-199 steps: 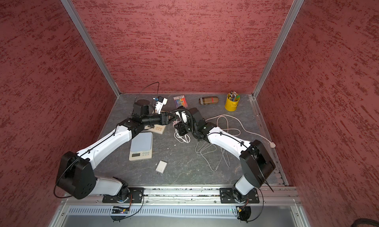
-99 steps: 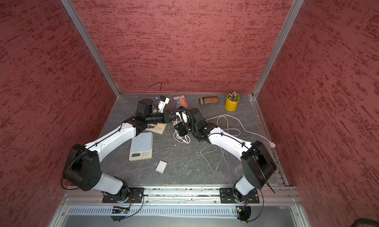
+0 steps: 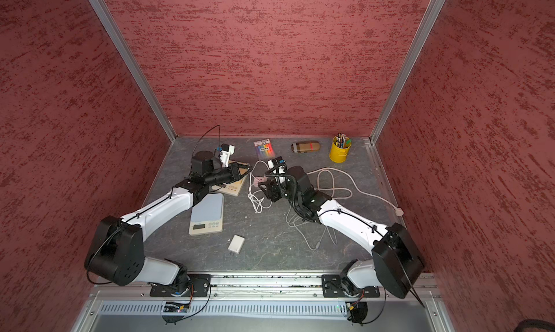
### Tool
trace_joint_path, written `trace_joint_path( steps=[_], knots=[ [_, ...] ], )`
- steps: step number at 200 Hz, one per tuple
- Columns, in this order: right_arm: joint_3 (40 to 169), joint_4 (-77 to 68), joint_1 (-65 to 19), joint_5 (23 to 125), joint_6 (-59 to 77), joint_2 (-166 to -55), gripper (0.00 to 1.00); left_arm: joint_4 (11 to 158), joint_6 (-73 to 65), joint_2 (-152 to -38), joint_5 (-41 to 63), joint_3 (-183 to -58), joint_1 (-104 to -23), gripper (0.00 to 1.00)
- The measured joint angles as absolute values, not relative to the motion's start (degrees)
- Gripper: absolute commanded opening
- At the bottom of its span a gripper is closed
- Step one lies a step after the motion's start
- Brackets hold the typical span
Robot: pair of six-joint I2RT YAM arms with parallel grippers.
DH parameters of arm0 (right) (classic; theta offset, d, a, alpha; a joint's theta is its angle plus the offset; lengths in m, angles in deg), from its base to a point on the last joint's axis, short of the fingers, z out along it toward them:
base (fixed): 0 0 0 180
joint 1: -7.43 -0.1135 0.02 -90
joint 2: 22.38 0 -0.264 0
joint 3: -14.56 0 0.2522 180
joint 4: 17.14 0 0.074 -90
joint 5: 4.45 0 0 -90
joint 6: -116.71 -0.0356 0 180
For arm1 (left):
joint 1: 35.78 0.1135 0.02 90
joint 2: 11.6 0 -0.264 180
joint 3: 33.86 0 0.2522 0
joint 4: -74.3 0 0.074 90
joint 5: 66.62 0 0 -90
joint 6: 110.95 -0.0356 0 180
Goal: Charge the electronic scale
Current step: Adjust the charging cable at the center of the board.
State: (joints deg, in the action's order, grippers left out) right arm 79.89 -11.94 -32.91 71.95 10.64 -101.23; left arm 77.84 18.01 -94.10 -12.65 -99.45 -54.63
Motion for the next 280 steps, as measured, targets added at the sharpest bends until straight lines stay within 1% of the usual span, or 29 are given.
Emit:
trace_joint_path(
  steps=[27,37,61,87,96,109,121,155,166,178,186,192,198,203,208,223,256,280],
  knots=[
    [84.37,-13.66,-34.3,73.72,11.66,-104.92,0.54,74.67,21.9,-94.08,-12.49,-99.04,-54.96,0.0],
    [86.4,-13.88,-34.79,74.22,12.28,-107.11,0.52,73.95,23.02,-94.08,-12.56,-99.04,-55.07,0.0],
    [89.7,-13.53,-35.33,74.92,14.0,-111.26,0.4,71.98,25.58,-93.97,-12.98,-98.71,-55.13,0.0],
    [93.16,-11.15,-35.55,75.4,15.84,-114.1,0.34,68.9,28.72,-93.97,-14.24,-97.51,-55.0,0.0],
    [94.38,-10.3,-35.55,75.4,16.52,-114.87,0.29,68.2,29.58,-93.99,-14.18,-97.29,-54.67,0.0],
    [95.91,-9.38,-35.55,75.69,17.08,-115.65,0.11,67.61,30.32,-93.99,-14.16,-97.18,-54.15,0.0],
    [96.74,-8.59,-35.64,76.73,17.67,-116.03,0.0,67.02,31.02,-93.99,-14.61,-97.18,-53.71,0.0],
    [96.85,-7.43,-35.73,78.2,19.51,-116.11,0.0,67.04,31.15,-93.64,-15.58,-96.59,-53.45,0.0],
    [96.85,-7.15,-35.92,78.48,20.23,-116.11,0.0,67.33,31.08,-93.34,-16.12,-96.24,-53.19,0.04],
    [96.85,-6.84,-36.03,78.48,21.15,-116.09,0.0,67.74,30.71,-93.29,-17.04,-96.24,-52.88,0.14],
    [96.83,-6.58,-36.03,78.31,21.65,-116.09,0.0,67.94,30.43,-93.29,-18.0,-96.24,-52.58,0.26],
    [96.83,-6.41,-36.03,78.29,22.13,-116.09,0.0,68.27,29.88,-93.29,-19.27,-96.26,-52.31,0.4],
    [96.76,-6.1,-36.01,78.18,22.59,-116.09,0.0,68.75,29.34,-93.23,-20.73,-96.37,-51.94,0.5],
    [96.63,-5.99,-35.97,78.05,22.9,-116.09,0.0,69.45,28.79,-93.18,-21.94,-96.5,-51.55,0.55],
    [96.52,-5.9,-35.94,77.83,23.27,-116.07,0.0,70.37,28.53,-93.12,-23.25,-96.65,-51.13,0.58],
    [96.24,-4.85,-35.9,76.97,24.47,-115.74,0.0,73.54,26.23,-93.05,-27.23,-97.37,-49.45,0.59],
    [96.15,-0.85,-35.86,74.7,27.25,-114.67,0.0,82.8,19.33,-93.36,-34.94,-101.79,-44.16,0.52],
    [96.15,2.12,-35.86,73.22,28.6,-114.08,0.0,86.91,15.52,-94.87,-39.07,-104.57,-43.57,0.5]
  ],
)
